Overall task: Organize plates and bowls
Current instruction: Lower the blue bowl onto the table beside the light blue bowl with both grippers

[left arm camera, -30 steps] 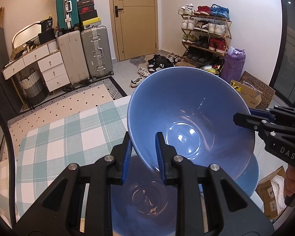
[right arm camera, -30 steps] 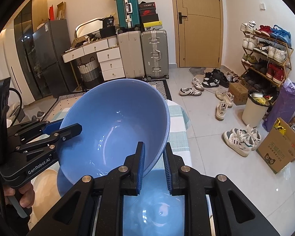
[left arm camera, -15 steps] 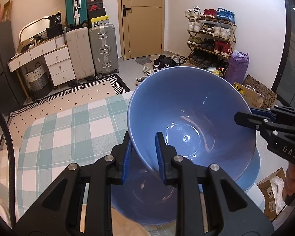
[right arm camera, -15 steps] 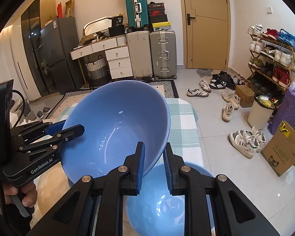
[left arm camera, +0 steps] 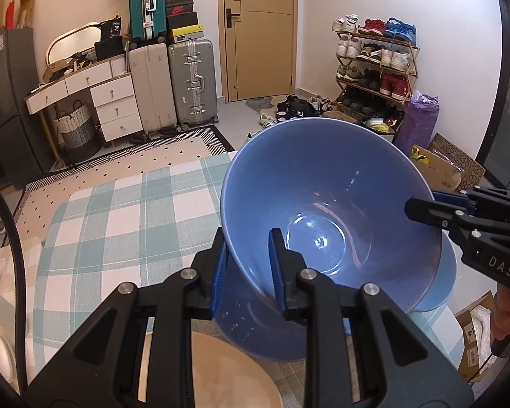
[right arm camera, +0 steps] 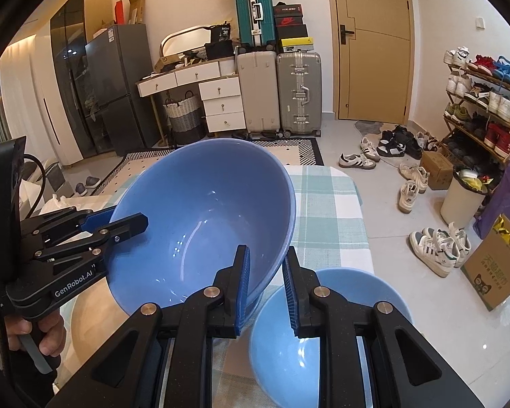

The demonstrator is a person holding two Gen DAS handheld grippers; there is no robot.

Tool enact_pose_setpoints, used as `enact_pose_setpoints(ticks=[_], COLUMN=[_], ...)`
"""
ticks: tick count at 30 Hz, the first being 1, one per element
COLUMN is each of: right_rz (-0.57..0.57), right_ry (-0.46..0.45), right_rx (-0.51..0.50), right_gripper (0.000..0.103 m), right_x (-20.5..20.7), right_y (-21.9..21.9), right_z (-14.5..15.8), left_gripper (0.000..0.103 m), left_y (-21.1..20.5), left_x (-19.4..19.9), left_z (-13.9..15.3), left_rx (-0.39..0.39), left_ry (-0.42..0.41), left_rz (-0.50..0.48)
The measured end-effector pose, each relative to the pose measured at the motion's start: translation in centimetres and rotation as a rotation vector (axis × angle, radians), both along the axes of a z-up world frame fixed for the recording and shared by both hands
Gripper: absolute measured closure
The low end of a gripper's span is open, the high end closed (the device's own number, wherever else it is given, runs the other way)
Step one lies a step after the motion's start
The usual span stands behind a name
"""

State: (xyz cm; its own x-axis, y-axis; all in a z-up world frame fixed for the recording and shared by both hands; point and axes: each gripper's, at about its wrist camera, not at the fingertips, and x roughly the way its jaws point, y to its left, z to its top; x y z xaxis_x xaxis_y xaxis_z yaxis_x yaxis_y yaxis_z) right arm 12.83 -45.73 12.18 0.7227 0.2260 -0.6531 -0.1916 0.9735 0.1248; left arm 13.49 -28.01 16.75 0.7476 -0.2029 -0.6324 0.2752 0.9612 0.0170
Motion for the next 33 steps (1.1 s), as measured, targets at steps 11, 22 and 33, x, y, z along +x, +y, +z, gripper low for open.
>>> enact_pose_setpoints(ticks=[11,22,33], right_rz=[0.028,0.061,0.058], right_ry=[0.015,0.043,0.063], right_rx=[0.001,-0.024,-0.038], right_gripper=[0.083,0.082,0.082], right_x=[0.2,0.6,1.0], right_y=[1.4,3.1,3.6], right_z=[-1.1,-2.9,-4.7], left_gripper=[0.083,0.083,0.083], left_y=[1.9,3.8,4.7], left_x=[0.4,1.4,2.4], left_z=[-1.6,-4.3,-7.2], left_rx=[-0.01,-0.008,0.003], left_ry=[0.02,0.049,0.078], left_rz=[0.03,0.051,0.058])
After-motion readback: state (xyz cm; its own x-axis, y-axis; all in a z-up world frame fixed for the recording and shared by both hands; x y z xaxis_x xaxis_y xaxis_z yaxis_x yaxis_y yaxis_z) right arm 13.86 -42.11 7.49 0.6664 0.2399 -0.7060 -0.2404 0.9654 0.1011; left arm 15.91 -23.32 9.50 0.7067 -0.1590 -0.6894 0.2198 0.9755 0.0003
